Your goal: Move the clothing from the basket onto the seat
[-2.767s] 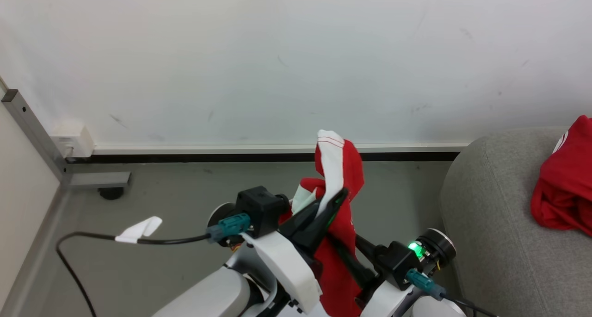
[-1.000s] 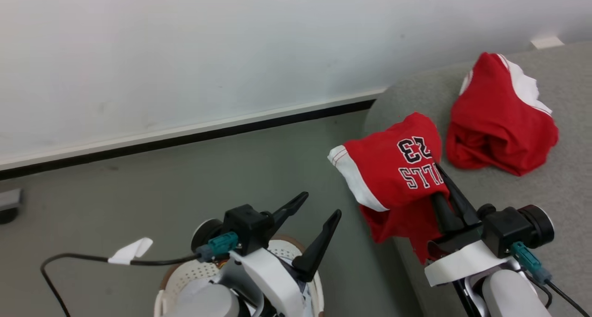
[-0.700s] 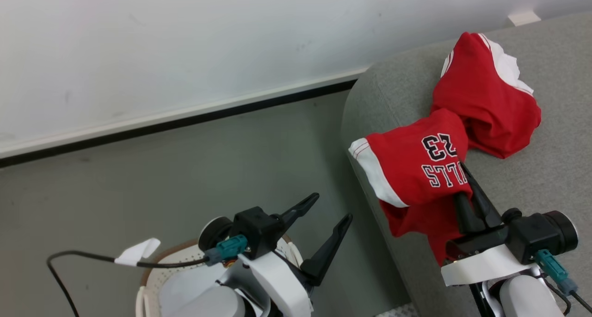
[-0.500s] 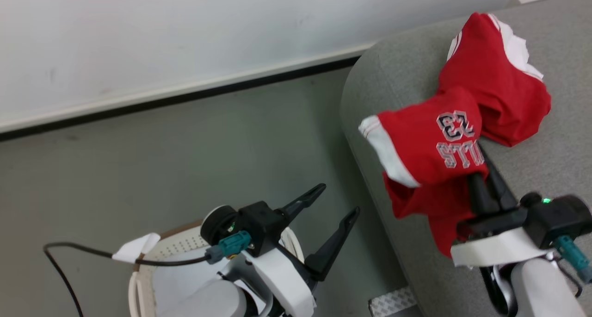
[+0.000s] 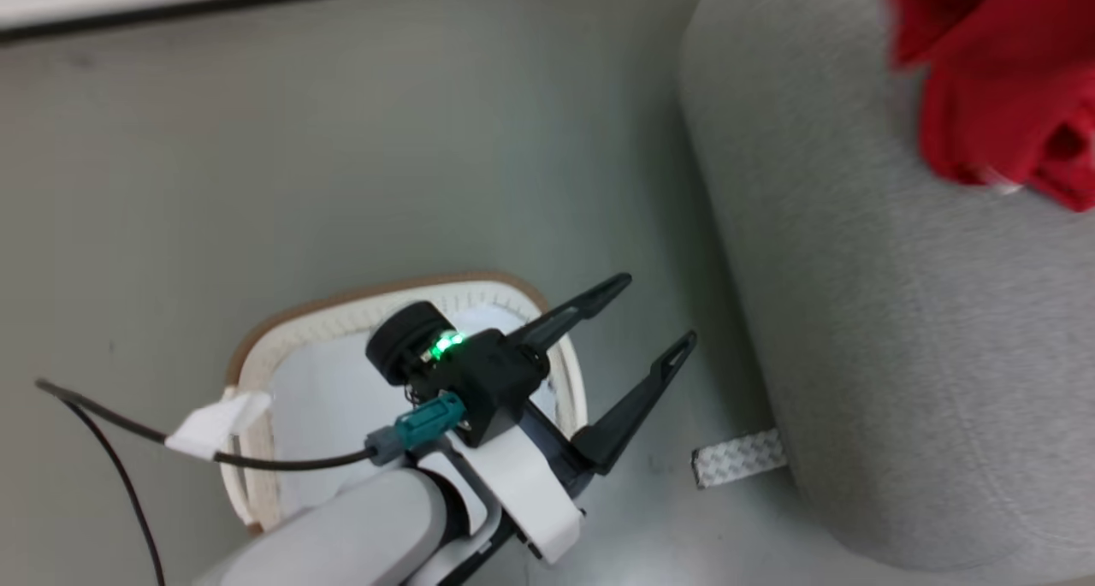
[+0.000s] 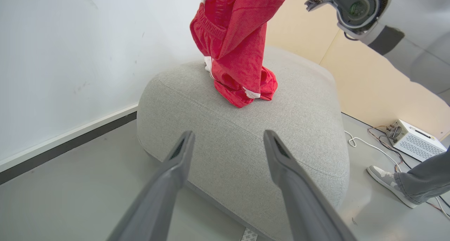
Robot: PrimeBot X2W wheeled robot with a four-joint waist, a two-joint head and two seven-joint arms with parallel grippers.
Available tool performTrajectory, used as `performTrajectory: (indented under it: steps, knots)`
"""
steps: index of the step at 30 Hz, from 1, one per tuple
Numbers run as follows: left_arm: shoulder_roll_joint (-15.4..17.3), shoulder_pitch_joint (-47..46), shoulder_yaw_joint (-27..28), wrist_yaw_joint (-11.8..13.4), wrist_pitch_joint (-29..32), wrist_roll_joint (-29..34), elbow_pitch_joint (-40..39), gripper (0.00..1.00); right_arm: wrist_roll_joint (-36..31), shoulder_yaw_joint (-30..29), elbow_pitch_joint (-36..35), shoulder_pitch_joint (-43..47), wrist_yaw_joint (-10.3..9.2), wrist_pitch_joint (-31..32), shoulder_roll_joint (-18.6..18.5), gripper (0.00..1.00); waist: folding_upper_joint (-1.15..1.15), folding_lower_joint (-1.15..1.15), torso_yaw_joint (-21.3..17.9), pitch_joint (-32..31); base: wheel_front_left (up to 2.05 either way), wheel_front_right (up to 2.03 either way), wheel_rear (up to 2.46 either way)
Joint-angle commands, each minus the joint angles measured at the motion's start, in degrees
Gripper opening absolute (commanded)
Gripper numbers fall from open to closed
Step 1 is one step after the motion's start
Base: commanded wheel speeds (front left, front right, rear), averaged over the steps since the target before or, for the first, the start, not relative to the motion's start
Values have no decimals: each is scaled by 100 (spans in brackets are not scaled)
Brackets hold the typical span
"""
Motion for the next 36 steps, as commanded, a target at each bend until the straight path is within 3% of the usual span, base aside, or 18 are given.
performTrajectory:
  steps: [1, 6, 10, 15, 20, 21, 22, 23, 27, 36]
  knots:
    - [62, -84, 35, -25, -20, 110, -43, 100, 2, -194, 45, -279, -15, 101, -252, 0, 0, -2, 205, 364, 0, 0, 0]
    - [186, -188, 119, -8, -50, 131, -141, 100, -351, -1012, 355, -1182, -15, 459, -897, 0, 0, -2, 341, 675, 0, 0, 0]
    - [232, -205, 150, 0, -68, 139, -190, 100, -803, -1671, 779, -1365, -15, 506, -1184, 0, 0, -2, 431, 844, 0, 0, 0]
    - [289, -140, 160, 27, -75, 103, -179, 100, -1238, -2363, 1513, -894, -15, 252, -945, 0, 0, -2, 459, 948, 0, 0, 0]
    - [378, -17, 201, 112, -78, 29, -172, 100, -1491, -2930, 2330, -239, -15, -238, -365, 0, 0, -2, 370, 945, 0, 0, 0]
    - [399, 7, 204, 137, -73, 25, -174, 100, -1564, -2997, 2457, -121, -15, -313, -258, 24, 0, -2, 345, 941, 0, 0, 0]
    - [418, 34, 197, 140, -60, 19, -174, 100, -1602, -3055, 2570, -28, -15, -373, -159, 56, 0, -2, 326, 932, 0, 0, 0]
    - [448, 52, 190, 153, -47, 27, -173, 100, -1618, -3094, 2657, 33, -15, -421, -61, 100, 0, -2, 305, 916, 0, 0, 0]
    - [516, 95, 227, 216, -153, 122, -177, 100, -1562, -3088, 2675, 316, -15, -532, 324, 100, 0, -2, 217, 780, 0, 0, 0]
    - [628, 448, 449, 471, -754, 56, 55, 100, -1120, -2217, 1206, 1540, -14, -532, 728, 100, 0, -2, 239, 129, 0, 0, 0]
